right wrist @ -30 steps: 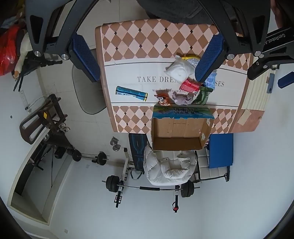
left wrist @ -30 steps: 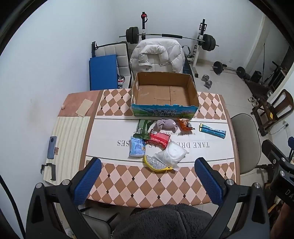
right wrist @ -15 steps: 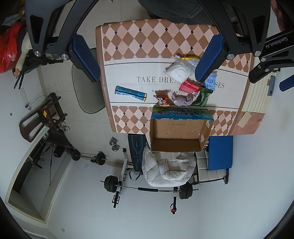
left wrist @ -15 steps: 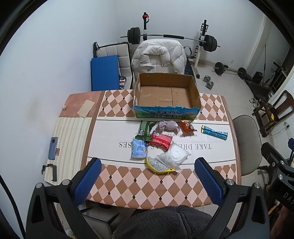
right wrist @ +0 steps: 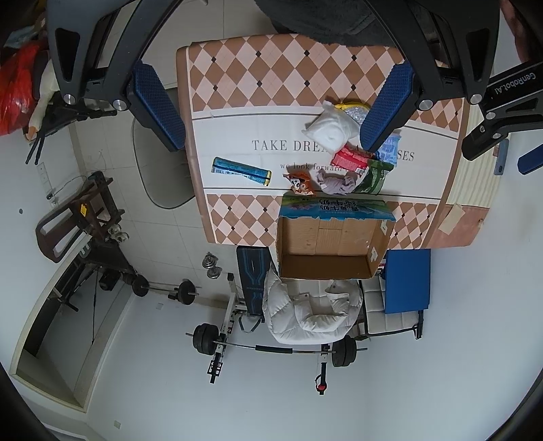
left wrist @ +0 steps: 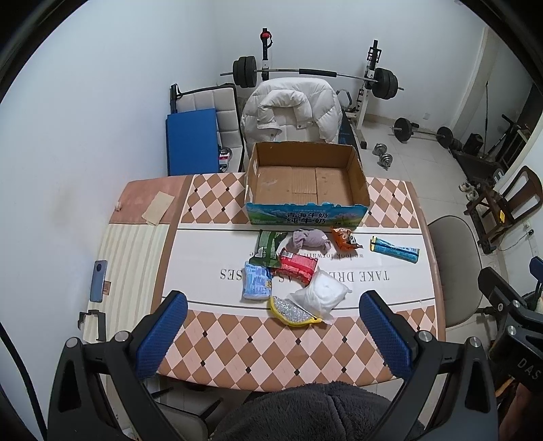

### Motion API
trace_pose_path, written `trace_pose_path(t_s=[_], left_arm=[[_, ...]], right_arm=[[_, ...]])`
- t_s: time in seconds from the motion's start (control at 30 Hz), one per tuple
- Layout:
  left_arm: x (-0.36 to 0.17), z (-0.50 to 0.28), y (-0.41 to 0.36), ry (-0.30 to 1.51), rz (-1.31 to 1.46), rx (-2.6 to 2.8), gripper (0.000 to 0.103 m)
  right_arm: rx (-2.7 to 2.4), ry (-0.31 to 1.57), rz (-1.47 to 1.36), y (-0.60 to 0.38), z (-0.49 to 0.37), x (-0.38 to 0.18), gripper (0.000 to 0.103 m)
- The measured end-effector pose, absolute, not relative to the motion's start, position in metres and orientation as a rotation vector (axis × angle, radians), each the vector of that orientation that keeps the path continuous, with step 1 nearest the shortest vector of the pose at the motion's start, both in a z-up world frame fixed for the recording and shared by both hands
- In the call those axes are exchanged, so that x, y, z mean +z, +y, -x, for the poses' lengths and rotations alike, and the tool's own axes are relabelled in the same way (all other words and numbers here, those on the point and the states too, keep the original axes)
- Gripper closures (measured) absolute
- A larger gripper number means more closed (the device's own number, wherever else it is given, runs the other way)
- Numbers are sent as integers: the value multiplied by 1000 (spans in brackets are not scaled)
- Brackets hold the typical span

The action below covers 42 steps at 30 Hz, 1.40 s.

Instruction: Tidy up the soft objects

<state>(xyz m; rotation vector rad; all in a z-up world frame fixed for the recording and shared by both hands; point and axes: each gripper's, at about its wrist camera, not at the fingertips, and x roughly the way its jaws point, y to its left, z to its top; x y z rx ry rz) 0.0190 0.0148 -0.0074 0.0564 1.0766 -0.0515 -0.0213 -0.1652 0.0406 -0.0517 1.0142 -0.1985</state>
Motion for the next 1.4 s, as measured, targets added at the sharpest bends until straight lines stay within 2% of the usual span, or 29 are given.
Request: trace_pose_path(t_s=[1.4], left_arm=[[-1,-13,13,1050,-51,-47,0]], right_arm=[[-189,1007,54,-165,16,42,0]])
